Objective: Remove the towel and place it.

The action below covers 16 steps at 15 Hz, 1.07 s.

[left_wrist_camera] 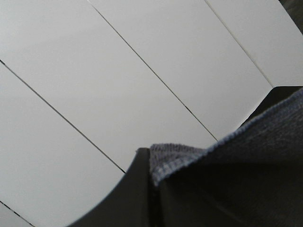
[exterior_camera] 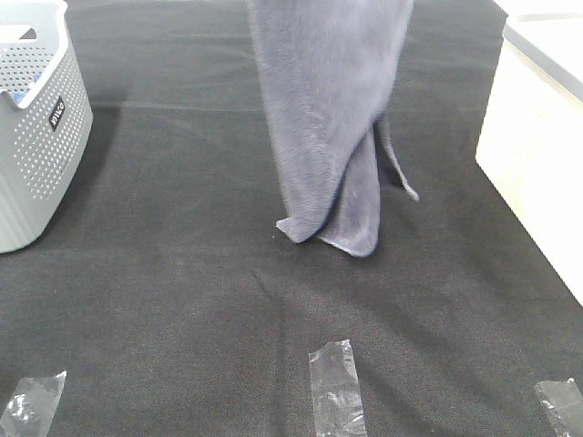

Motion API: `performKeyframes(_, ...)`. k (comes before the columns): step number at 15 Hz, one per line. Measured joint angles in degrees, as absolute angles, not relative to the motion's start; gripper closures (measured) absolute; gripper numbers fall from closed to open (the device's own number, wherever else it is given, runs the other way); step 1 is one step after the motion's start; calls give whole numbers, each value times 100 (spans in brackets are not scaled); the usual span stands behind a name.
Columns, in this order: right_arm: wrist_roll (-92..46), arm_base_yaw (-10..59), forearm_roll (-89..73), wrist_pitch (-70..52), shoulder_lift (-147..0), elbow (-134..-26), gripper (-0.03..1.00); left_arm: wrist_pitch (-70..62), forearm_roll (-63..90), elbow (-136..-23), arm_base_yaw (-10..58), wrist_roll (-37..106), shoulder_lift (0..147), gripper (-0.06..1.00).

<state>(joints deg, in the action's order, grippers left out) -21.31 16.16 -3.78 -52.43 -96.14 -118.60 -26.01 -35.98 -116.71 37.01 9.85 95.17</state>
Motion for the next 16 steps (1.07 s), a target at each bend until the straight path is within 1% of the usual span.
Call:
performKeyframes(4,-2131,1616,367,-4314,-9878,-12244,95,-2057,-3105,-11671,3295,911,9849,94)
performKeyframes(6,-2131,1616,533,-3816,-9964,-12324,95,-1667,-3060,-11671,3042,561,9975,94)
performKeyframes(7,-2131,1616,699,-3134,-10015,-12336,95,-1243,-3054,-11671,2779,252,10061,94)
performKeyframes(10,-2131,1633,831,-1902,-10181,-12336,95,-435,-3054,-11671,2429,86,10308,94)
performKeyframes(11,-2131,1633,854,-1748,-10222,-12336,95,-286,-3054,-11671,2372,86,10353,94)
performKeyframes(14,-2131,1633,928,-1404,-10520,-12353,95,1203,-3289,-11671,1988,86,10760,94)
performKeyframes(16,-2131,1633,968,-1112,-10714,-12353,95,1879,-3369,-11671,1788,86,10984,94)
